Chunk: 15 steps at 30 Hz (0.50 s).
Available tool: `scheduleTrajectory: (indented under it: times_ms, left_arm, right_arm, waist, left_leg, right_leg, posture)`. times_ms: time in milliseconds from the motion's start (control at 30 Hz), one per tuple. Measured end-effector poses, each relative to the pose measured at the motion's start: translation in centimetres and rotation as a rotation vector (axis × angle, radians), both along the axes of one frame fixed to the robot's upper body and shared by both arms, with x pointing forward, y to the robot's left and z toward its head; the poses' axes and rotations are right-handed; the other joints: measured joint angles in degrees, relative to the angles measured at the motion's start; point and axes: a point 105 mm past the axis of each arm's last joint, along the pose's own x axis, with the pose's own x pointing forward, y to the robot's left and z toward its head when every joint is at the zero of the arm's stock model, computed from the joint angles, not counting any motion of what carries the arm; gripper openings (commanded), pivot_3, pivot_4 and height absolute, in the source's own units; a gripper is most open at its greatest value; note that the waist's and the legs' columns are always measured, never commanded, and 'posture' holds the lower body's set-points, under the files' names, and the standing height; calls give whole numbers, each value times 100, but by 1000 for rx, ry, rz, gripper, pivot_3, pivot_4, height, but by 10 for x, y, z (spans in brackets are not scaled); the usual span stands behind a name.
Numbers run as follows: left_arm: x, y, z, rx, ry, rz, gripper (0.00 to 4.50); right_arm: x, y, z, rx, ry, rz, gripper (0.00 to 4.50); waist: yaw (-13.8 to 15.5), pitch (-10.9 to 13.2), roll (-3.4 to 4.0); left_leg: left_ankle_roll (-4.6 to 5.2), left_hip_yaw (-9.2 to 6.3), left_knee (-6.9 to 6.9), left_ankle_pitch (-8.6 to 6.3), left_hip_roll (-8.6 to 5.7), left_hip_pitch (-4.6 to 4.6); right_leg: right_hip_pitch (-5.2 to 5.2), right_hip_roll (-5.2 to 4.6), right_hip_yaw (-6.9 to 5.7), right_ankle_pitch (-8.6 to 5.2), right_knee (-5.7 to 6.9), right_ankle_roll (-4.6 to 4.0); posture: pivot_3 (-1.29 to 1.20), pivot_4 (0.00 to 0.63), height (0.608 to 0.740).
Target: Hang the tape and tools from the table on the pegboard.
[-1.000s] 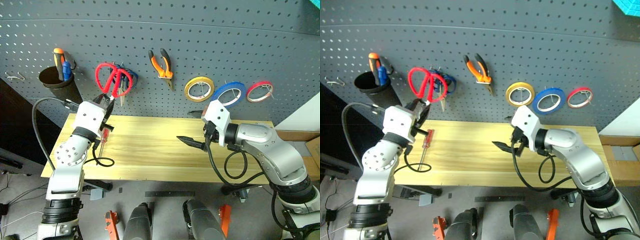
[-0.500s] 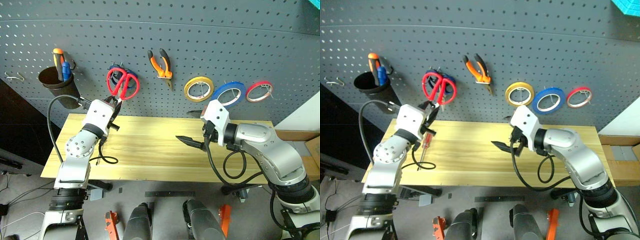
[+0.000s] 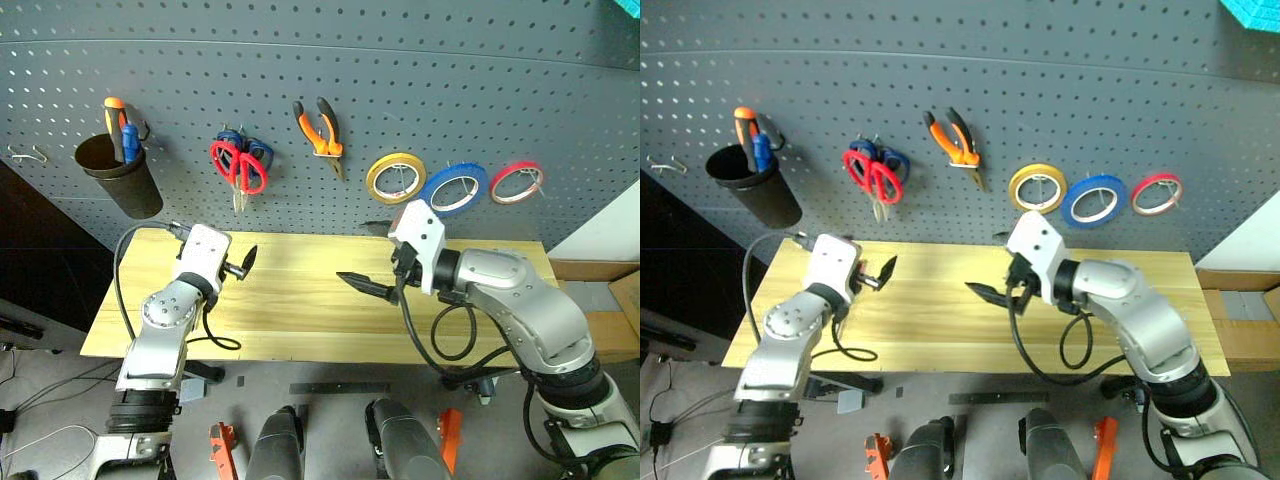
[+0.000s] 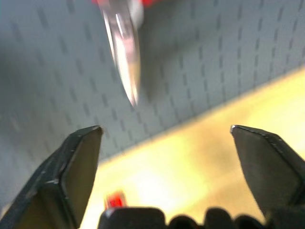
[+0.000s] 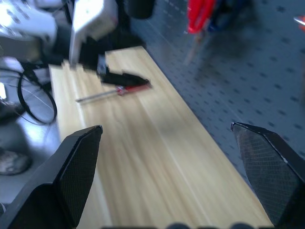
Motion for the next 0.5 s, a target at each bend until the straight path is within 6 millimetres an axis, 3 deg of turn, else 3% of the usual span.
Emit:
scheduleTrajectory:
  times_ms: [167, 333, 500]
  left_arm:
    - [2, 34, -28, -137, 171, 186, 4486]
    - [16, 60, -42, -236, 280, 318, 4486]
    - [26, 68, -51, -292, 342, 371, 4486]
  right_arm:
    - [1, 23, -8, 0, 34, -13, 4500]
    - [20, 48, 1, 39, 76, -106, 4500]
    - [27, 59, -2, 31, 109, -154, 4500]
  waist:
    - [-2, 4, -2]
    - [-5, 14, -9]
    - [10, 67, -11]
  left_leg:
    - [0, -3, 4, 0, 0, 1]
    - [0, -8, 4, 0, 0, 0]
    - [0, -8, 3, -1, -6, -11]
  right_leg:
    - [-1, 2, -2, -6, 5, 10]
    - [-1, 2, -7, 0, 6, 0]
    - [-5, -9, -12, 2, -2, -4]
  posture:
    - [-107, 280, 740]
    - [-113, 296, 740]
    - [-122, 322, 740]
